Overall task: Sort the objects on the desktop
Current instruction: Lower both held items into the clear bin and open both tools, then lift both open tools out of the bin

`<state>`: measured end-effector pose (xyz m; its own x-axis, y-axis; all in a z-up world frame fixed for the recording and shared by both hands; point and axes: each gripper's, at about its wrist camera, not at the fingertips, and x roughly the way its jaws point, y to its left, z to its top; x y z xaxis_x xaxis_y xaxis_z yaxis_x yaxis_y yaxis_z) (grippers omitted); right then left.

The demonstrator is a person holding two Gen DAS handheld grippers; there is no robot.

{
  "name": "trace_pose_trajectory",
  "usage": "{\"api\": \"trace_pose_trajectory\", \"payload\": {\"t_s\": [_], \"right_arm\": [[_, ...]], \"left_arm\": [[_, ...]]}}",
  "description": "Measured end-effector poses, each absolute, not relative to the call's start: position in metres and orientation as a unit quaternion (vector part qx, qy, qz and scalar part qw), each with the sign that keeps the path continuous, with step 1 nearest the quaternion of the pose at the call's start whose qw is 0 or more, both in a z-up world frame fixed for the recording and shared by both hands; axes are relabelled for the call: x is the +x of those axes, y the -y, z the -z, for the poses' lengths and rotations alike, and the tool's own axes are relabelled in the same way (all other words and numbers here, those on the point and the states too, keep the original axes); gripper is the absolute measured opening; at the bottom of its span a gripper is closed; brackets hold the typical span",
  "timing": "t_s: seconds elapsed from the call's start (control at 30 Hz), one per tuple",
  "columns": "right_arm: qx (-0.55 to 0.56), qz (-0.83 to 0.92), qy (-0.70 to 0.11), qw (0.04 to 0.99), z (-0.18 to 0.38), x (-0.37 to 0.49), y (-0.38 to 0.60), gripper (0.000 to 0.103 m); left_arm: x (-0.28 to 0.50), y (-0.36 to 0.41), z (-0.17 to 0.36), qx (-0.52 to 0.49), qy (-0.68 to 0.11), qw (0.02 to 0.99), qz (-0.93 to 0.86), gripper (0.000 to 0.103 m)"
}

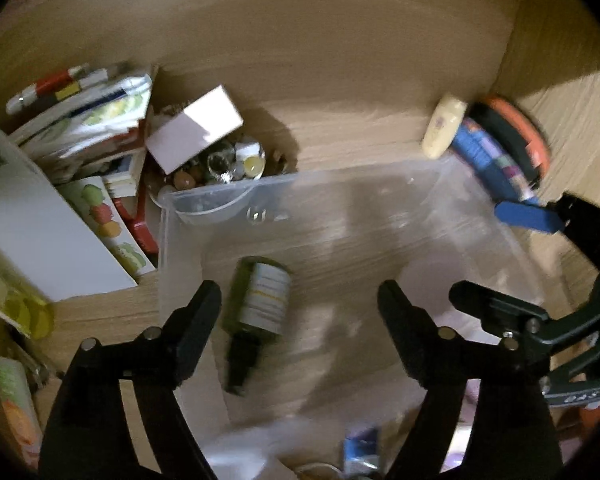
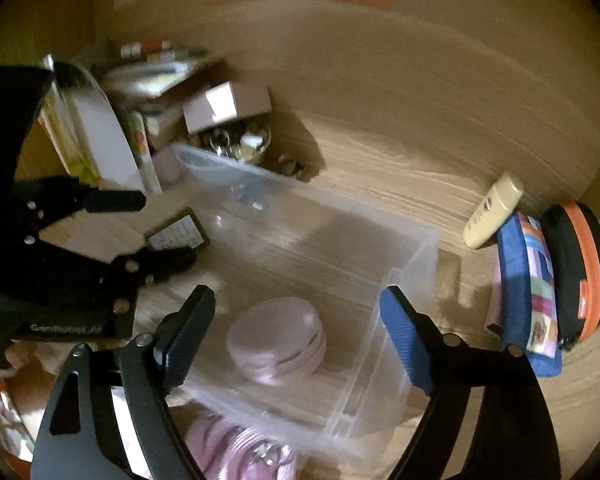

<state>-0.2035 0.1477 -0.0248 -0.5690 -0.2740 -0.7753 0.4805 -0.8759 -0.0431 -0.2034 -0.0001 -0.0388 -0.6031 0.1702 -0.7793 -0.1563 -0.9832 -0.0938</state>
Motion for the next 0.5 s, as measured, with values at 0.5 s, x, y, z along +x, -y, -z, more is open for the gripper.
{"api": "trace_pose_trajectory", "payload": {"t_s": [0.5], "right_arm": [[0.285, 0.933, -0.093, 0.198, -0.046, -0.109, -0.183, 0.101]], "left_arm": [[-0.102, 0.017, -0.04, -0.327, -0.021, 0.031, -0.944, 0.095]]}}
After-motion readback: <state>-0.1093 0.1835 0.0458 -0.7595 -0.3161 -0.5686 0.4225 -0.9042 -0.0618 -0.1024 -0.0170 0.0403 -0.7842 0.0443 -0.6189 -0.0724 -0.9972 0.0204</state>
